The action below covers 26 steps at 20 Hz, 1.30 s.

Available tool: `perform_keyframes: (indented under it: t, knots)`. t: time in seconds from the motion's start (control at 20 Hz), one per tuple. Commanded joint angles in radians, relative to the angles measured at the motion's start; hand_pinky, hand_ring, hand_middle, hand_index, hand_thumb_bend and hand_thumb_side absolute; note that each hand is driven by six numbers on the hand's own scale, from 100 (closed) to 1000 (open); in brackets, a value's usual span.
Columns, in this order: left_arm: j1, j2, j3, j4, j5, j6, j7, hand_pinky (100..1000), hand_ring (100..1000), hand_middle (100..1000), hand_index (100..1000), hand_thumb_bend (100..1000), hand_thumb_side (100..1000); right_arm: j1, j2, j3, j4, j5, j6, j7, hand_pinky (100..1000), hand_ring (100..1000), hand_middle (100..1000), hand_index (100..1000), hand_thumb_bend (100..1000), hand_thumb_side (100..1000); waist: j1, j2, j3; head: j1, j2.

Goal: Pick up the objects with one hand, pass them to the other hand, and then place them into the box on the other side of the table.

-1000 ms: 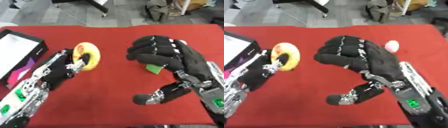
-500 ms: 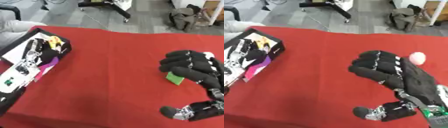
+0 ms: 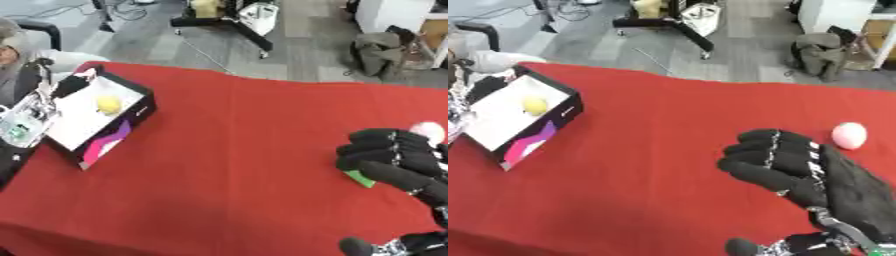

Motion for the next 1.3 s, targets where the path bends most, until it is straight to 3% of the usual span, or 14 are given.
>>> perform_keyframes:
  t: [0.05, 0.15, 0.2, 0.4, 0.6, 0.7, 0.8, 0.95, 1.05, 1.15, 1.3]
  knots:
    - [-0.02, 0.056, 0.039, -0.04, -0.052, 0.182, 0.179, 901, 824, 740, 823, 908, 642, -0.005, -0.021, -0.018, 0.0, -0.005, 0.005, 0.001, 789, 766, 767, 986, 342, 345, 0.005, -0.021, 0.003, -0.013, -0.012]
    - [-0.011, 0.054, 0.043, -0.118, -0.014, 0.139, 0.181, 903, 806, 699, 794, 795, 601, -0.004, -0.027, -0.031, 0.009, -0.005, 0.018, -0.005, 793, 765, 765, 983, 337, 346, 0.006, -0.022, 0.005, -0.04, -0.009]
    - [-0.002, 0.051, 0.038, -0.175, 0.022, 0.09, 0.166, 908, 806, 691, 788, 762, 602, -0.006, -0.032, -0.04, 0.018, -0.007, 0.029, -0.01, 798, 764, 763, 981, 333, 349, 0.005, -0.022, 0.007, -0.062, -0.005]
    - [0.056, 0.033, 0.018, -0.422, 0.135, -0.102, 0.069, 898, 776, 635, 739, 696, 581, -0.023, -0.064, -0.081, 0.097, -0.032, 0.092, -0.025, 827, 757, 747, 962, 305, 367, 0.001, -0.025, 0.014, -0.183, 0.031]
    - [0.119, -0.022, -0.003, -0.655, 0.222, -0.22, -0.03, 894, 756, 609, 708, 667, 587, -0.05, -0.101, -0.132, 0.233, -0.053, 0.161, -0.035, 853, 754, 739, 957, 290, 392, -0.004, -0.025, 0.023, -0.317, 0.057]
    - [0.148, -0.051, -0.014, -0.767, 0.25, -0.268, -0.088, 888, 735, 585, 676, 655, 591, -0.068, -0.118, -0.156, 0.319, -0.064, 0.197, -0.031, 895, 759, 736, 952, 271, 436, -0.007, -0.024, 0.028, -0.362, 0.06]
    - [0.166, -0.103, -0.021, -0.851, 0.258, -0.315, -0.154, 886, 712, 567, 665, 648, 592, -0.088, -0.123, -0.168, 0.443, -0.087, 0.243, 0.045, 968, 795, 778, 954, 250, 534, -0.009, -0.024, 0.033, -0.392, 0.06]
    - [0.172, -0.176, -0.037, -0.89, 0.257, -0.389, -0.255, 886, 706, 562, 659, 643, 592, -0.143, -0.113, -0.194, 0.612, -0.111, 0.275, 0.27, 993, 820, 818, 961, 265, 576, -0.011, -0.025, 0.039, -0.414, 0.063]
    - [0.168, -0.215, -0.046, -0.894, 0.254, -0.429, -0.304, 886, 704, 560, 657, 642, 591, -0.182, -0.094, -0.224, 0.71, -0.118, 0.295, 0.366, 1000, 823, 822, 964, 268, 593, -0.01, -0.027, 0.044, -0.424, 0.063]
    - [0.16, -0.245, -0.059, -0.895, 0.253, -0.454, -0.342, 886, 702, 557, 657, 640, 594, -0.22, -0.071, -0.256, 0.795, -0.098, 0.317, 0.409, 997, 829, 833, 967, 283, 601, -0.008, -0.027, 0.049, -0.436, 0.061]
    - [0.152, -0.269, -0.078, -0.896, 0.245, -0.468, -0.387, 886, 701, 556, 657, 638, 597, -0.265, -0.044, -0.29, 0.884, -0.025, 0.333, 0.394, 990, 834, 841, 970, 307, 606, -0.004, -0.026, 0.057, -0.454, 0.057]
